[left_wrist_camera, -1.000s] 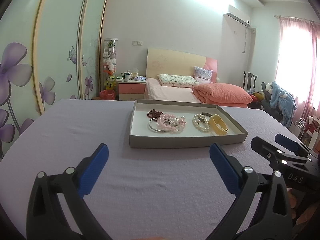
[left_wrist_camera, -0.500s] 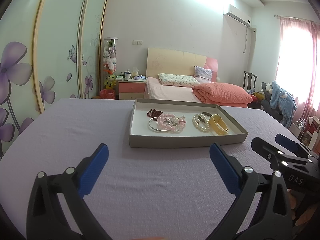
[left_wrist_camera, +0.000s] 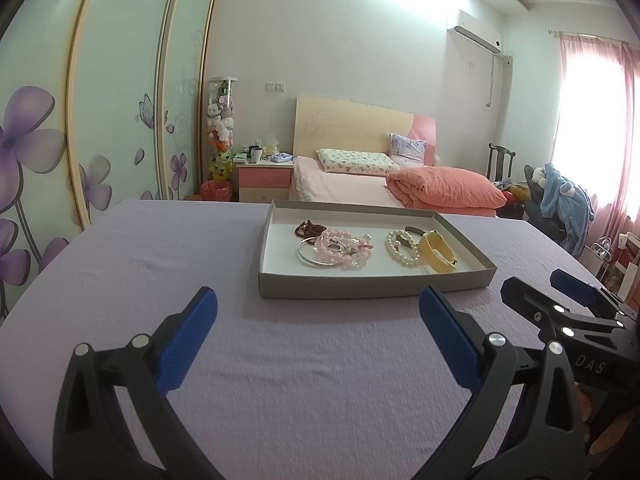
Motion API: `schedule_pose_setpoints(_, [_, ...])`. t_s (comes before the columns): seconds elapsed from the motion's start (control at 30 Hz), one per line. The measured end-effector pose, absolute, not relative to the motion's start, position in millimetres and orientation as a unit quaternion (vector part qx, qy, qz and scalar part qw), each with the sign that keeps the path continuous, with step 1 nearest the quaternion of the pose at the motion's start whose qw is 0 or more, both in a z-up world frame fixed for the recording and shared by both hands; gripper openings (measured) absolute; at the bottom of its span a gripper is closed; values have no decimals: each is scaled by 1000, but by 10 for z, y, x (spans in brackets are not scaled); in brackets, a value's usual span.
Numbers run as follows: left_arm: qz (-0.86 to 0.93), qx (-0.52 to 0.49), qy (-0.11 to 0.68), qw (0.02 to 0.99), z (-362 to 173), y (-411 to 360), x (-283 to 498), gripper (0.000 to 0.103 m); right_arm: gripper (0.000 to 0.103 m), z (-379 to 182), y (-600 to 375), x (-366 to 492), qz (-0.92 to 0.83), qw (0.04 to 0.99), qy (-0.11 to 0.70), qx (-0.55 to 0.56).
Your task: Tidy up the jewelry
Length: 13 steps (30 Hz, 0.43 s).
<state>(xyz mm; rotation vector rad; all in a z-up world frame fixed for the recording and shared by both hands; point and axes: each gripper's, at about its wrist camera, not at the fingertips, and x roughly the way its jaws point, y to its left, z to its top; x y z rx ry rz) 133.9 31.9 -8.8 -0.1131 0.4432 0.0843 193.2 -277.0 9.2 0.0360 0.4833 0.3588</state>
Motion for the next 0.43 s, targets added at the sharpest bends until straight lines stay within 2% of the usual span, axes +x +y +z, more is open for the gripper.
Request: schedule_pose_setpoints(0.43, [37, -58, 220, 973, -51, 320, 1346, 99, 101, 115, -2766, 1936, 176, 955, 237, 18])
